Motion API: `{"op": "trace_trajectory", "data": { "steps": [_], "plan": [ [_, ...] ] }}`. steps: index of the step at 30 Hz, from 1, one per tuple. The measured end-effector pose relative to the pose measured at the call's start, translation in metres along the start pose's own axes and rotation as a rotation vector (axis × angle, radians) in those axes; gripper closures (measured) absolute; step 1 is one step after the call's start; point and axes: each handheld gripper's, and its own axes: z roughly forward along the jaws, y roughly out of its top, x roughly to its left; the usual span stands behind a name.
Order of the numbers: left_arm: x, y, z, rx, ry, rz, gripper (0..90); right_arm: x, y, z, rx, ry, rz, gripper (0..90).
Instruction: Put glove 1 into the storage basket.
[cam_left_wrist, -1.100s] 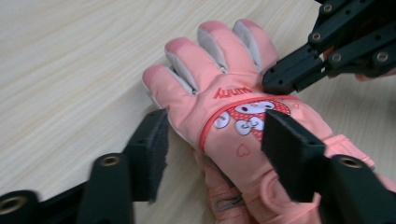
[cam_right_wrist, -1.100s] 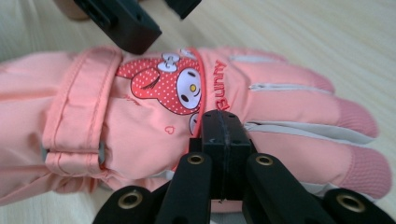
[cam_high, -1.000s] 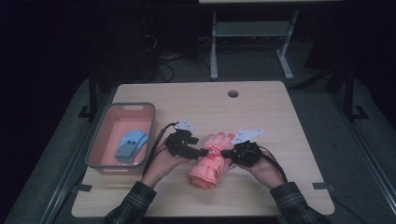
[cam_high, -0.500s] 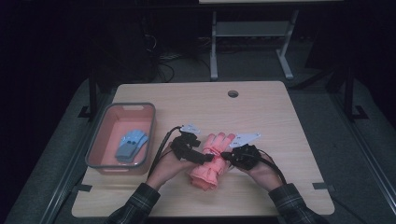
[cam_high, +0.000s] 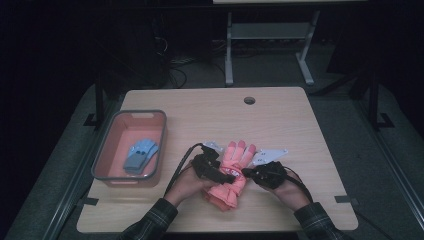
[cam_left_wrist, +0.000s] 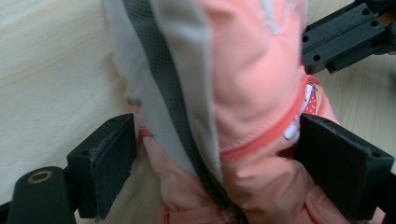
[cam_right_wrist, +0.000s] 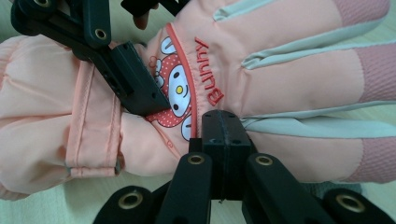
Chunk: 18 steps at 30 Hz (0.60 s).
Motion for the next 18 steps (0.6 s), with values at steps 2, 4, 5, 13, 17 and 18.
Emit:
{"op": "trace_trajectory", "data": {
  "steps": [2, 4, 5, 13, 17, 18],
  "plan": [
    [0.000, 0.000, 0.003, 0.008, -0.017, -0.008, 12.6, 0.000, -0.001, -0.001, 0.003, 0.003, -0.003, 90.0],
    [0.002, -0.001, 0.004, 0.002, -0.031, -0.028, 13.0, -0.001, -0.001, -0.003, -0.005, 0.009, -0.007, 87.3],
    [0.003, -0.001, 0.004, 0.007, -0.035, -0.029, 13.3, -0.002, -0.001, -0.007, -0.012, 0.015, -0.004, 79.5],
    [0.005, 0.000, 0.000, 0.021, -0.095, -0.020, 31.1, -0.018, -0.030, -0.042, -0.052, -0.049, 0.077, 39.0],
    [0.005, 0.002, -0.001, 0.028, -0.123, -0.027, 44.0, -0.027, -0.047, -0.048, -0.030, -0.114, 0.104, 33.9],
    [0.006, 0.002, -0.002, 0.031, -0.132, -0.027, 46.9, -0.028, -0.050, -0.049, -0.025, -0.122, 0.108, 33.4]
  ]
}}
